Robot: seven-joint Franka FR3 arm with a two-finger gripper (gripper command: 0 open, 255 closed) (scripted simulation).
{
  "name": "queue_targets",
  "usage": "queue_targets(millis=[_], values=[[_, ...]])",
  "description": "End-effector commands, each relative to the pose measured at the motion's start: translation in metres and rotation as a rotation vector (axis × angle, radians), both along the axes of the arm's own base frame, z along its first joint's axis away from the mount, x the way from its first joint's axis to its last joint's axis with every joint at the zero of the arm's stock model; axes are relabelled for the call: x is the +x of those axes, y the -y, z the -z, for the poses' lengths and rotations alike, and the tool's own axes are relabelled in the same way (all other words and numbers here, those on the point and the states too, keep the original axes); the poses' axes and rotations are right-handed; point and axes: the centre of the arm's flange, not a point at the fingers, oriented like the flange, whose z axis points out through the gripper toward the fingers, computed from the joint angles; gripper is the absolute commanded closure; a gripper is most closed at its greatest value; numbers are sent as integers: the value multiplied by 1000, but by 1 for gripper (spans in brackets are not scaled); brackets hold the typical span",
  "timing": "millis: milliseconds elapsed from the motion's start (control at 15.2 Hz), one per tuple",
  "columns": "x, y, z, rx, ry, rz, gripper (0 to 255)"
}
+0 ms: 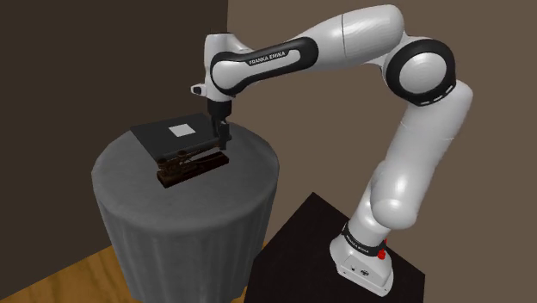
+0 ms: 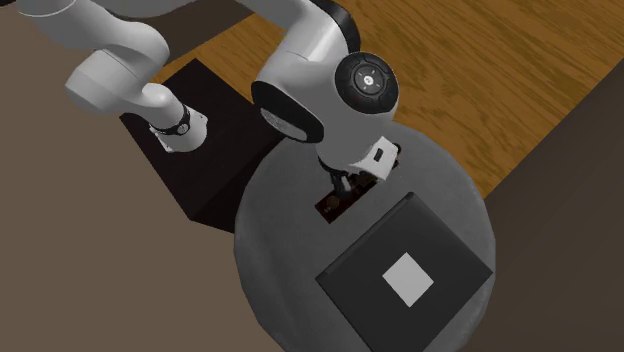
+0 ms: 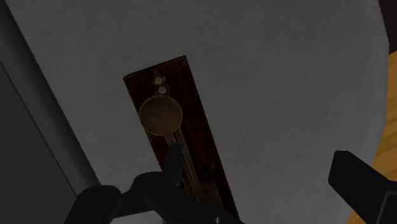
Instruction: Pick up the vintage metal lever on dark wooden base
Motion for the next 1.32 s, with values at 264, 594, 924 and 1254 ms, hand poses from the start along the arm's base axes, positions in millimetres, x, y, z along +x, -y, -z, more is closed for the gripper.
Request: queue_targets(millis=[264,594,924,1254], values=[[45,-55,21,15,37,-198,0],[51,-66,40,18,43,-232,0],[51,-66,64,18,43,-232,0],[51,-65,64,18,43,-232,255]])
